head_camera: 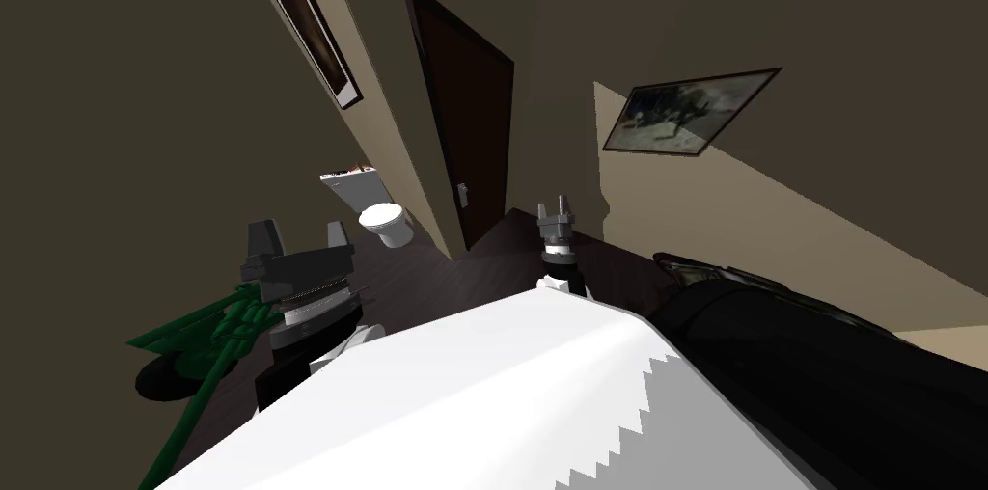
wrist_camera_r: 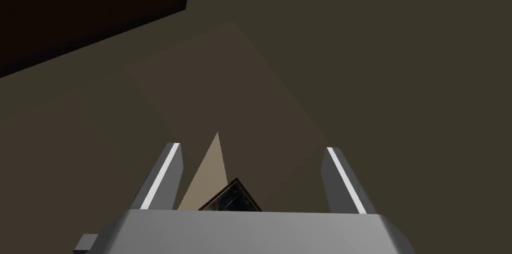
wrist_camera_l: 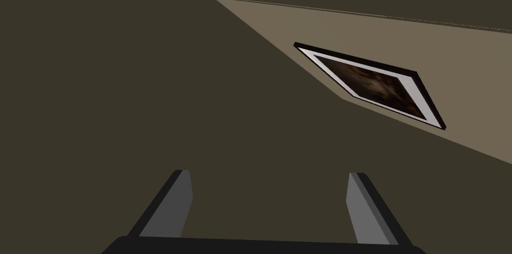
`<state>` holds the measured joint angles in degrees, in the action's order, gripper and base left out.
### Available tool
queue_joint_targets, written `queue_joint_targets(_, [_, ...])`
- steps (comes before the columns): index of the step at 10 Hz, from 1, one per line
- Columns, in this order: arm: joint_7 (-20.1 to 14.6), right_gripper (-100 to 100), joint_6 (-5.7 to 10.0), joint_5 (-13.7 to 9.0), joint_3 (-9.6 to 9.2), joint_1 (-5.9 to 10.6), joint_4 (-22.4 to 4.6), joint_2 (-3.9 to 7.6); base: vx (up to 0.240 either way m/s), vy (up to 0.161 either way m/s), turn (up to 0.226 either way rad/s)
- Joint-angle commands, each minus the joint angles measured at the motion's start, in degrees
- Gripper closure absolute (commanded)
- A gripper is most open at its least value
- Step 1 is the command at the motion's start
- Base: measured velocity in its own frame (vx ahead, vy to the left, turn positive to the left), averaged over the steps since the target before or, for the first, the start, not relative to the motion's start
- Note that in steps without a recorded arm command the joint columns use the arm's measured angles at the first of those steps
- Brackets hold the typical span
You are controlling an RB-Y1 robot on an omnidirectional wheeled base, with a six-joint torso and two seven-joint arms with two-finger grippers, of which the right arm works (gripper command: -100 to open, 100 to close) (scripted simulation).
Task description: Pull the door open
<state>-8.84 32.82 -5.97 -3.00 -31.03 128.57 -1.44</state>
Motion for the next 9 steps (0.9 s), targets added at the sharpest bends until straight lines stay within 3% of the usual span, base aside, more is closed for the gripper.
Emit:
queue_joint_targets(1, [1.6, -100, -0.20, 1.8, 0.13, 0.37, -1.2, 0.87, 0.121, -0.034, 0.108])
queue_joint_targets(9, [9.2, -100, -1.16, 10.8, 0.77, 2.16, -6.9, 3.69, 0.154, -0.020, 0.092])
